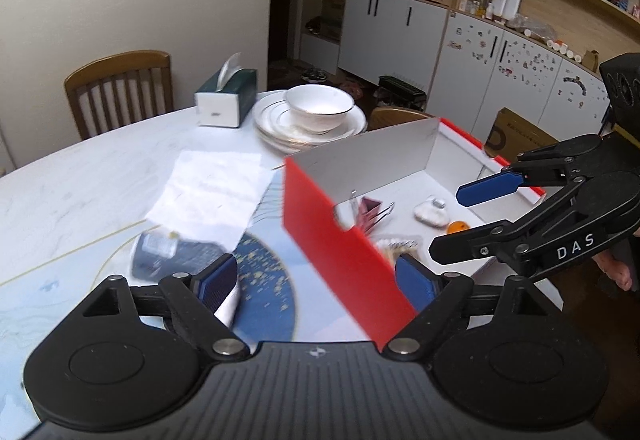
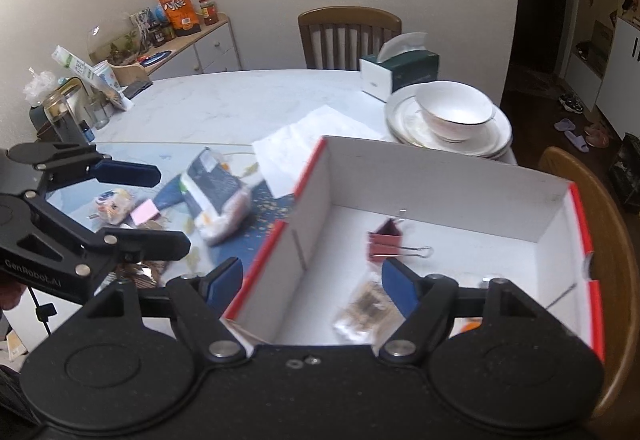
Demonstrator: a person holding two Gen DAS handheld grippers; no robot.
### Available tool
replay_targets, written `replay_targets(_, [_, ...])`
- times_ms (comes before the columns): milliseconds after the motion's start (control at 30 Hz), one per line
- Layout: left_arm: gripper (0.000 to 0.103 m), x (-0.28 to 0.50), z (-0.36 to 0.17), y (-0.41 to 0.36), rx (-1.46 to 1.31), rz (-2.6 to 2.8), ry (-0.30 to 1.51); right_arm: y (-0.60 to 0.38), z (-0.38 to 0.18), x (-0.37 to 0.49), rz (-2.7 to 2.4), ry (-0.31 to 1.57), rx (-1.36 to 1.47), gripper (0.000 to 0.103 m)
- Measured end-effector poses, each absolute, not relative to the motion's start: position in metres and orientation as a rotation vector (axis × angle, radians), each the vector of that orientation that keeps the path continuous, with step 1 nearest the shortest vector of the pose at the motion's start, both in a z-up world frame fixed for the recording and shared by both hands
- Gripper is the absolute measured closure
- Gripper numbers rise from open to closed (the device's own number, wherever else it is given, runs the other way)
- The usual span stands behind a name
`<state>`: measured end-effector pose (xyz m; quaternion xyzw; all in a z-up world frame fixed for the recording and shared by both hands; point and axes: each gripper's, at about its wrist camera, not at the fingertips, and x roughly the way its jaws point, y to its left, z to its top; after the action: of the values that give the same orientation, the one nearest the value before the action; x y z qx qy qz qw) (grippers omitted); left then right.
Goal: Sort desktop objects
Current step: 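Withdraw both tools from the box toward the remaining table items, then move left tool to the clear bag of white beads while right tool moves to the silver foil packet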
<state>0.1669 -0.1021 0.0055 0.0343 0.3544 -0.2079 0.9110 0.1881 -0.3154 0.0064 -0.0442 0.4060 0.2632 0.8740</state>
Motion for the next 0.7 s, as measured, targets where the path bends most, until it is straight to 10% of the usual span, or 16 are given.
replay_targets(200, [0.0,0.156,-0.003,-0.07,0.05,-0.41,0.738,-0.279,0.005,0.18,0.562,0.853,-0.095,0.026])
replay_targets(700, [0.0,0.13,-0.04,0.026,0.063,-0.329,0.794,-0.199,-0.009,0.158,0.584,0.888,-0.093,0.025])
